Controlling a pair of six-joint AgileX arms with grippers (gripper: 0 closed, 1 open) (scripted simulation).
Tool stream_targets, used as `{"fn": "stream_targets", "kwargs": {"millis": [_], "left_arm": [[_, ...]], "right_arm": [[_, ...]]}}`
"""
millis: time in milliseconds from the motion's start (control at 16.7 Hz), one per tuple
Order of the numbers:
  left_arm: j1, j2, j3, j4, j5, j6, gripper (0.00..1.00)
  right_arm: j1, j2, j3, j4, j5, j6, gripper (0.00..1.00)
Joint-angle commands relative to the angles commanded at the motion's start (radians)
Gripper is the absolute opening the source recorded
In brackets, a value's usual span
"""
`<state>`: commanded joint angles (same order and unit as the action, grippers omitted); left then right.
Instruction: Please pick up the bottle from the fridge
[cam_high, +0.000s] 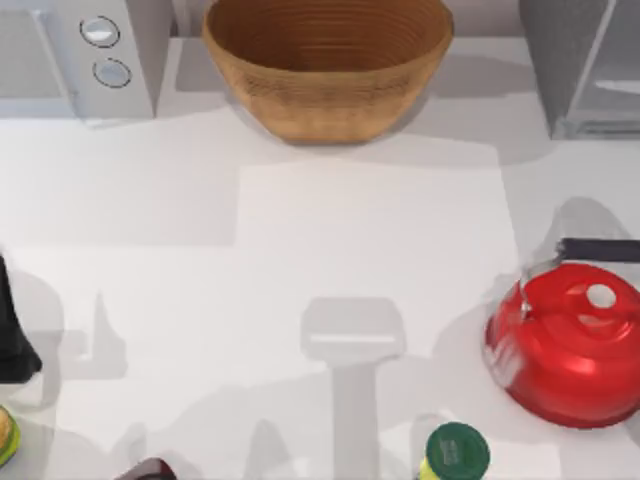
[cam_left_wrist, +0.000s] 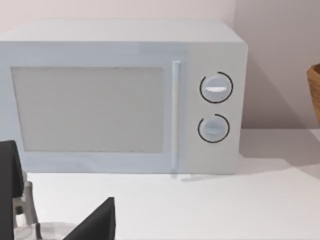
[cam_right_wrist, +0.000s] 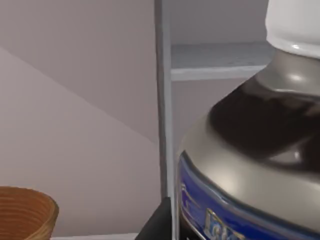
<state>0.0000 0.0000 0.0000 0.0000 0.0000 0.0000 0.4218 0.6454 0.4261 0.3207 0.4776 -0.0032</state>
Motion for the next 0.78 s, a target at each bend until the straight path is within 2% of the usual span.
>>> {"fn": "stream_targets", "kwargs": {"millis": [480, 780], "left_arm": [[0.000, 0.000, 0.000, 0.000, 0.000, 0.000, 1.00], [0.000, 0.000, 0.000, 0.000, 0.000, 0.000, 1.00]], "right_arm": [[0.528, 0.823, 0.341, 0.299, 0.512, 0.053, 0.00], [0.801, 1.226, 0.534, 0.483, 0.775, 0.074, 0.00]]}}
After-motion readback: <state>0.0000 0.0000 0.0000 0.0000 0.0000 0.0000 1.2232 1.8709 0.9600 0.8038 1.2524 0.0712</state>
